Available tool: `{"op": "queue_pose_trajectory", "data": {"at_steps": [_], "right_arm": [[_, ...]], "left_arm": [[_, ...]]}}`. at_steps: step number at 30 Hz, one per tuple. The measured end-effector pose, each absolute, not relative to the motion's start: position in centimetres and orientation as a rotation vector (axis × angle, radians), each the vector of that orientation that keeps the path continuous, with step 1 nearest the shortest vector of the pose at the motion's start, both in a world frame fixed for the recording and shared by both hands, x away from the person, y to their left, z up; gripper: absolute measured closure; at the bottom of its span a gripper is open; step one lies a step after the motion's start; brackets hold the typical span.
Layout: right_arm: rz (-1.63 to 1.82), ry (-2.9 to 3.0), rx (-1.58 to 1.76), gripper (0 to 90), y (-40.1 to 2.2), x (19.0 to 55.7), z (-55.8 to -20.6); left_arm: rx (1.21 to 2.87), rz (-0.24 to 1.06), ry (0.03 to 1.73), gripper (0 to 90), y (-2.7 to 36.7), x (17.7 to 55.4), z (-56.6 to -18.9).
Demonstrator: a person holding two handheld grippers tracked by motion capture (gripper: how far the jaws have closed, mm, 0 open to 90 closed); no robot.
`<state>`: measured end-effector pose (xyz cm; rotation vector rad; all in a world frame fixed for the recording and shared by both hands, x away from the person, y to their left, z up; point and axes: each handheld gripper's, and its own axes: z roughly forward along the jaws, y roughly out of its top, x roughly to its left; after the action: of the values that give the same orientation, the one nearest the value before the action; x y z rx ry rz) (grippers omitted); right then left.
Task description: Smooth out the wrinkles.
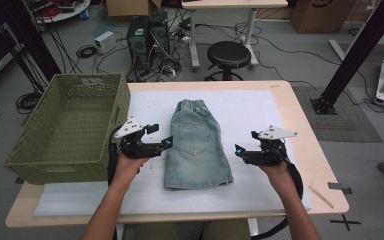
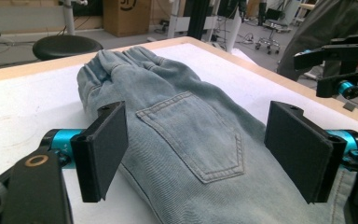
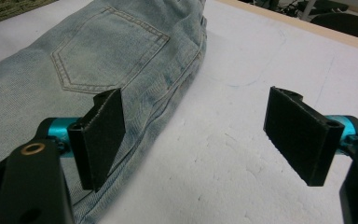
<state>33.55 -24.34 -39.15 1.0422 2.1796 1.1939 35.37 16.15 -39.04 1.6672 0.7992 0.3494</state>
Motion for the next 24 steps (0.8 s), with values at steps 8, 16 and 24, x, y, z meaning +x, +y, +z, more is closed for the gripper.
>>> {"op": "queue_pose_trajectory", "data": {"at_steps": [8,16,24], "right_arm": [[1.197,2.201,1.037,21.4,-24.1,33.9,-39.2],[1.198,2.214,1.033,21.4,-23.9,34.0,-39.1],[1.198,2.223,1.031,21.4,-23.9,34.0,-39.2]], "left_arm": [[1.668,0.348,0.825,21.6,15.7,36.6,-38.4],[1.660,0.339,0.850,21.6,15.6,37.7,-38.0],[1.690,0.342,0.899,21.6,15.4,39.1,-39.1]]}}
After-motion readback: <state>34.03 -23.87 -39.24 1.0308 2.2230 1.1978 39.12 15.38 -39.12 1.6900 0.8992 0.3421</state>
